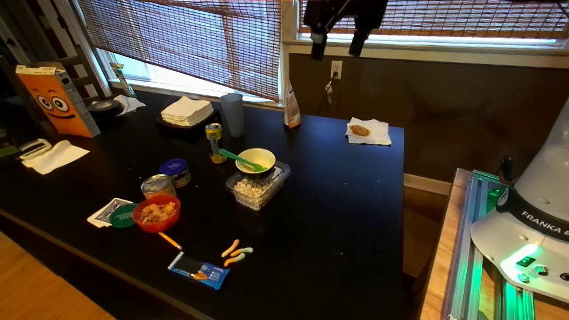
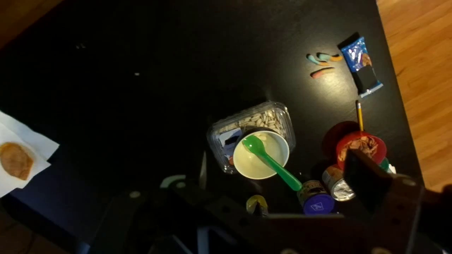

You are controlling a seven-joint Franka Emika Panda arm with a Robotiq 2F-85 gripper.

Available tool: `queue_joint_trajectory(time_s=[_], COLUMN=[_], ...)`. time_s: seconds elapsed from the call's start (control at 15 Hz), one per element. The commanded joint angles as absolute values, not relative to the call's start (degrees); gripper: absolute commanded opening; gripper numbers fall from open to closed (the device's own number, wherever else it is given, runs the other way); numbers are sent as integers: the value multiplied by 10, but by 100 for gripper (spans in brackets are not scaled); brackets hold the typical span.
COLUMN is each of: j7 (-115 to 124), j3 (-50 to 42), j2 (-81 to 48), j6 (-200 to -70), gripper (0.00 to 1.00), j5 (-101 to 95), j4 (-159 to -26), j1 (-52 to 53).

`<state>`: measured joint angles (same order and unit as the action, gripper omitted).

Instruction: Put the red bowl on the right side of the clear object

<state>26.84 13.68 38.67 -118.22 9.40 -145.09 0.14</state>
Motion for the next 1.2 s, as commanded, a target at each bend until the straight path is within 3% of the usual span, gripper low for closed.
queue_joint_trajectory(time_s=[0.0, 0.53, 0.6, 1.13], j7=[345, 548, 510, 534], j3=[182, 267, 229, 229], j2=[308, 104, 161, 104], j6=[-1291, -1426, -1413, -1424], gripper=[100, 100, 100, 100], j5=[129, -13, 17, -6], j4=[-1428, -1350, -1391, -1356], j1=[16, 2, 33, 39])
